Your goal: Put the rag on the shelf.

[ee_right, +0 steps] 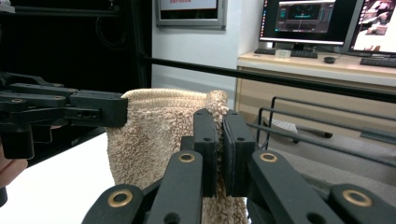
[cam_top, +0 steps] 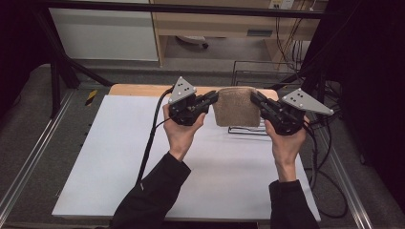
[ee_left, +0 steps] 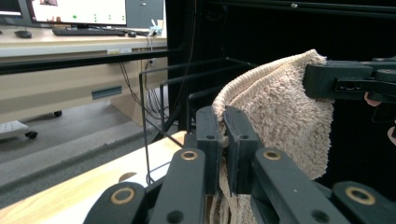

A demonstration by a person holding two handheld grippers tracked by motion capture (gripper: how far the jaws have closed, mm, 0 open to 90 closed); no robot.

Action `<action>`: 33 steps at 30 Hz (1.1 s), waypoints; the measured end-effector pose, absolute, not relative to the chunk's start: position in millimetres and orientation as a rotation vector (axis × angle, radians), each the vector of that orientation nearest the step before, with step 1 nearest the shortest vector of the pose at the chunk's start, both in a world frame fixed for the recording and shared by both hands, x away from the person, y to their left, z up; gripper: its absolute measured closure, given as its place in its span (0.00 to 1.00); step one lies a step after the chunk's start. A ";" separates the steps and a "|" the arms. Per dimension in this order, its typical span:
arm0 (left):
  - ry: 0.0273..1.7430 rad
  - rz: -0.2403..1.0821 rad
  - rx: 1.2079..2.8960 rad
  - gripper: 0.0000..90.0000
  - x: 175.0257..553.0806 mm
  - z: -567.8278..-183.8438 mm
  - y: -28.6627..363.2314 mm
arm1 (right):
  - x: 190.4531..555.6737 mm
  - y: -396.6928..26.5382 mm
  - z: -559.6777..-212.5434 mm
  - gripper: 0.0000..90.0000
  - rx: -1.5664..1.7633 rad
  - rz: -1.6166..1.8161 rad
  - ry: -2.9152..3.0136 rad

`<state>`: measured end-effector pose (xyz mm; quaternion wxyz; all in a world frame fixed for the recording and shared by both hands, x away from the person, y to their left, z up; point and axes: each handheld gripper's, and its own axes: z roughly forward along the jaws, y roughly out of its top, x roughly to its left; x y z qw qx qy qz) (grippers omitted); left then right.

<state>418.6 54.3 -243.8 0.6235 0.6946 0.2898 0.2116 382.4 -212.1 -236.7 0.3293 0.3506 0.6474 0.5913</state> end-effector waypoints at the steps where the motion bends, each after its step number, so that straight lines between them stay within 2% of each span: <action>1: 0.663 0.491 1.594 0.95 419.8 -241.7 53.4 | 383.0 -212.6 -235.2 0.96 0.917 1.547 1.690; 33: 0.594 0.550 1.540 0.95 445.7 -182.2 13.6 | 399.1 -241.9 -186.6 0.96 0.881 1.558 1.528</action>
